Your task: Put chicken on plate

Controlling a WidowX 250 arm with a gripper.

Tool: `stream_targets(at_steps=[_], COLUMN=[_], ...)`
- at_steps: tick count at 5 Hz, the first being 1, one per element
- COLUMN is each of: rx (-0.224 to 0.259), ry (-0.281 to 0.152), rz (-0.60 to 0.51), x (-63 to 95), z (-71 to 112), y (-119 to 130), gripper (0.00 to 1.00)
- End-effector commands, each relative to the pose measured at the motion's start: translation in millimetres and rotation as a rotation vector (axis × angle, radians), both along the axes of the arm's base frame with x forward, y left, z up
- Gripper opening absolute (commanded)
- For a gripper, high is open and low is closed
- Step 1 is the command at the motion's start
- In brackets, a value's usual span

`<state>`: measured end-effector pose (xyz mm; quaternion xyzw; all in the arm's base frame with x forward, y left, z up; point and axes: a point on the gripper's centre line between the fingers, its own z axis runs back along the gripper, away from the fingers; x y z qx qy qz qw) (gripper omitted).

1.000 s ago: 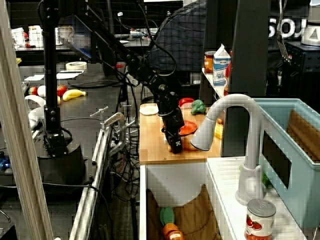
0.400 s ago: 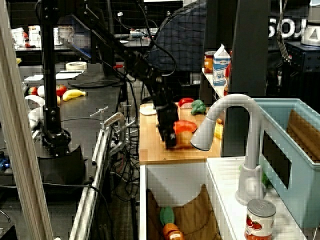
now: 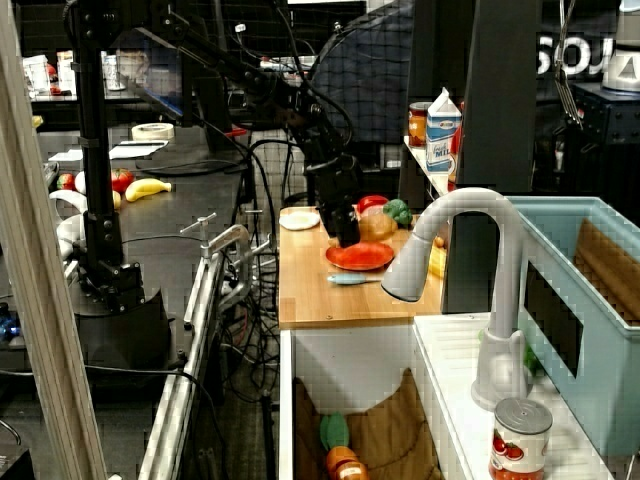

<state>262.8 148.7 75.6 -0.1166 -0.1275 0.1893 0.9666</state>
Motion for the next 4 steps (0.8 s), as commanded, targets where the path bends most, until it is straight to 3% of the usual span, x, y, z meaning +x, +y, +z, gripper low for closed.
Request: stream_targets(at_steps=[1, 2, 3, 4], rx=[0.112, 0.187, 0.188, 0.177], ry=[-0.042, -0.027, 0.012, 0.018], rz=[-0.009, 0.043, 0.111, 0.152], x=[-3.1, 7.3, 21.0, 28.9], z=[6.8, -4.7, -13.0, -9.4], y=[7, 20, 38, 48], gripper=[0.00, 0.00, 0.00, 0.00])
